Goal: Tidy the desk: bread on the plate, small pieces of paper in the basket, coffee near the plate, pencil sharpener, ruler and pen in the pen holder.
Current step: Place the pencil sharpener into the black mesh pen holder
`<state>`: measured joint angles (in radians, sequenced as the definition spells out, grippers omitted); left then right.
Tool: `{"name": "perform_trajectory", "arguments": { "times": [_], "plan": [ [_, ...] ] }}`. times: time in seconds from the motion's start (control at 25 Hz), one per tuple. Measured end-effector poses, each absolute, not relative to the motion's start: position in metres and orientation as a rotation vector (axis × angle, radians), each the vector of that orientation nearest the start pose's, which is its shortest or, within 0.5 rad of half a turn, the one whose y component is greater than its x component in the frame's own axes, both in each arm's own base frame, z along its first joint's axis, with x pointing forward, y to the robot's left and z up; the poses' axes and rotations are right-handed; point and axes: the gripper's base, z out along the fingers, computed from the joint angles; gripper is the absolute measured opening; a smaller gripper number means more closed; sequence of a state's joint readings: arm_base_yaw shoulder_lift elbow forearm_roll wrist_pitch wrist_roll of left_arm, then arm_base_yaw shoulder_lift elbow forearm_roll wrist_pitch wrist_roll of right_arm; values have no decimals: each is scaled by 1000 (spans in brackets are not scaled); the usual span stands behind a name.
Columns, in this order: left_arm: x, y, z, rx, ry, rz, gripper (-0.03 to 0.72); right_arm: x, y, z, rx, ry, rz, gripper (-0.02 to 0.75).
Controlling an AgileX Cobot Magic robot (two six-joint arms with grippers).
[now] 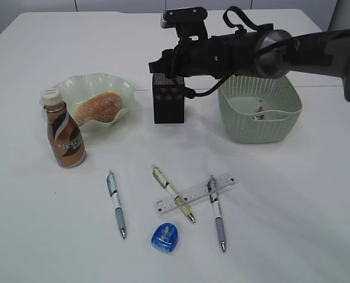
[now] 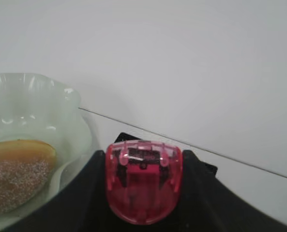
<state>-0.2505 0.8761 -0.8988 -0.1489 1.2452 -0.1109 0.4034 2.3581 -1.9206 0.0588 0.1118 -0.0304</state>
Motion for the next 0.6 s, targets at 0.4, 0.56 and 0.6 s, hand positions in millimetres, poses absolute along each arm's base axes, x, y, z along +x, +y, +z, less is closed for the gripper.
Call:
{"name": "perform_trajectory", "arguments": {
  "times": [0.4, 0.56, 0.6],
  "plan": [
    [126, -48, 333, 163, 2720, -355, 433, 509, 218, 181, -383, 2000, 277, 319],
    [126, -48, 333, 163, 2720, -355, 433, 510, 218, 183, -380, 1976, 278, 328],
    [126, -48, 333, 163, 2720, -355, 433, 510, 218, 183, -380, 1976, 278, 333]
  ]
}}
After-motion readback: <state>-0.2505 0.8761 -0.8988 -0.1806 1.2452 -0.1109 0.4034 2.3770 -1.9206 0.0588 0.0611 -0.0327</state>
